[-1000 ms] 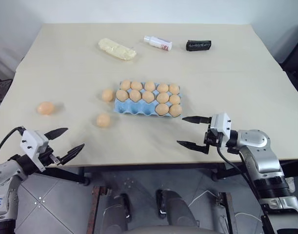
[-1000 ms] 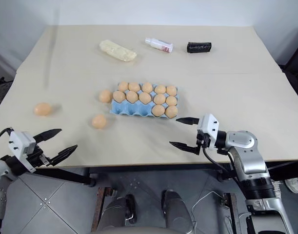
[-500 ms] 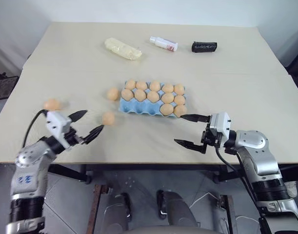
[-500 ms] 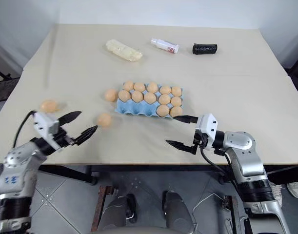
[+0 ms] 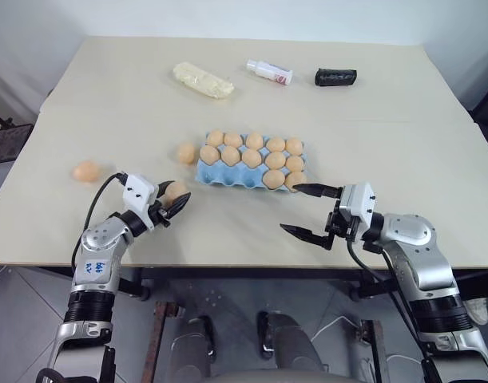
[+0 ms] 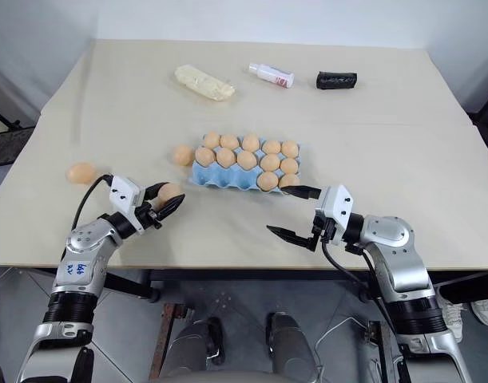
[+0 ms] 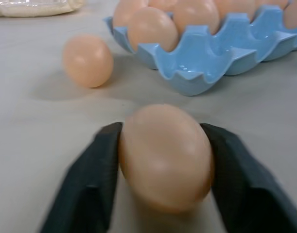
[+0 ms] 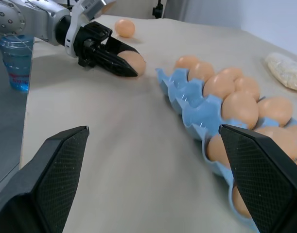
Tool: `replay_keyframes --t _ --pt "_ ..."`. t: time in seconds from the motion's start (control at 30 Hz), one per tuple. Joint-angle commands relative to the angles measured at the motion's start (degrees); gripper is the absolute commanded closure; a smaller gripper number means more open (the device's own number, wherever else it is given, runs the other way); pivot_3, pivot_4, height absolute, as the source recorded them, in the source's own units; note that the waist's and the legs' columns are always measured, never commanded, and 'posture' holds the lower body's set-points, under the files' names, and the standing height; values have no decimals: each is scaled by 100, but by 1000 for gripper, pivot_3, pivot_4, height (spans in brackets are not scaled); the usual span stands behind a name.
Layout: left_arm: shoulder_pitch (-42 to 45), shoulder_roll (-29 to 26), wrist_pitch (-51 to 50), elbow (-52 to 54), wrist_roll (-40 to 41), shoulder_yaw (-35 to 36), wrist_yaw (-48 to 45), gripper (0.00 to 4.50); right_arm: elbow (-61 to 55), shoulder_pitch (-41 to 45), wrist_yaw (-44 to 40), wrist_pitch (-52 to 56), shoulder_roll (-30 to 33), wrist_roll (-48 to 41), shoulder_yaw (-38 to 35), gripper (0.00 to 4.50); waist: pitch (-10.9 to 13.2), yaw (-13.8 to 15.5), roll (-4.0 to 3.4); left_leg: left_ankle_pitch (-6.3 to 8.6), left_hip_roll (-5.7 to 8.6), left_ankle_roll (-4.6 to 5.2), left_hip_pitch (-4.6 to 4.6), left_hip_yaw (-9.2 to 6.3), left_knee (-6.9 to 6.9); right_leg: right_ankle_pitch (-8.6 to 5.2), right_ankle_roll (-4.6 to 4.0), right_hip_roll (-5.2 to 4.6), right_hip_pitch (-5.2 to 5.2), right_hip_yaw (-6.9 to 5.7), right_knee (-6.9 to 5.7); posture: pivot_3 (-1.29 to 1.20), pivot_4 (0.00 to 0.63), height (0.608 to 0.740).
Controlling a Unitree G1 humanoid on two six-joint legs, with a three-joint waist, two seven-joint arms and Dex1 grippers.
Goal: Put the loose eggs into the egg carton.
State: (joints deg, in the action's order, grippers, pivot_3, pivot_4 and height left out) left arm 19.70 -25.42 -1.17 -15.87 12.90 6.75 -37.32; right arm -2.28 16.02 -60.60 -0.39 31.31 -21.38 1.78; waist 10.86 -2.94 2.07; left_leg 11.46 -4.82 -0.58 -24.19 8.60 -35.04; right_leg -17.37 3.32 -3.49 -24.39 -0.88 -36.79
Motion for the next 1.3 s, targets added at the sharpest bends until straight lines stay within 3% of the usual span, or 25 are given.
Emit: replay_keyframes --t 0.03,0.23,0.43,0.73,0.8,0.93,1.23,1.3 --pt "334 30 -60 499 347 -78 -402 2702 -312 -116 104 52 130 -53 -212 0 0 8 0 -1 0 1 0 0 -1 1 1 -1 0 -3 0 0 150 740" --pt "1321 247 -329 271 120 -867 -979 2702 -367 -317 364 76 262 -53 -495 0 0 128 0 -5 11 6 1 0 -8 5 8 -1 4 -19 -2 0 150 740" --pt "2596 970 289 -1507 -322 -1268 -1006 2702 -513 -426 578 80 278 -31 -628 0 1 140 1 -7 33 15 -4 -1 -14 9 15 1 6 -26 6 0 150 740" --pt "3576 1453 1191 -3518 -706 -1414 -1447 2702 -1022 -836 908 153 271 -64 -720 0 1 141 2 -19 19 29 -6 -7 -12 2 12 27 2 -35 7 0 150 740" --pt "3626 1393 1313 -3620 -734 -1323 -1381 2037 -1067 -872 941 171 276 -66 -735 0 1 123 2 -17 21 31 -8 -3 -12 1 13 26 2 -32 9 0 150 740" --pt "3335 1095 1467 -3157 -475 -1031 -1558 842 -1104 -931 971 158 272 -73 -759 0 2 124 4 -17 20 32 -8 -3 -15 2 15 26 2 -32 6 0 150 740" --pt "1152 -335 701 -435 464 -86 -2131 842 -732 -634 739 69 141 -97 -578 0 2 81 3 -18 3 21 0 -3 -11 -10 -4 34 -2 -30 -18 0 150 740" --pt "568 -649 607 -155 574 355 -1878 490 -580 -498 683 28 89 -93 -533 0 2 74 3 -18 0 20 3 -4 -12 -11 -6 30 -2 -29 -22 0 150 740"
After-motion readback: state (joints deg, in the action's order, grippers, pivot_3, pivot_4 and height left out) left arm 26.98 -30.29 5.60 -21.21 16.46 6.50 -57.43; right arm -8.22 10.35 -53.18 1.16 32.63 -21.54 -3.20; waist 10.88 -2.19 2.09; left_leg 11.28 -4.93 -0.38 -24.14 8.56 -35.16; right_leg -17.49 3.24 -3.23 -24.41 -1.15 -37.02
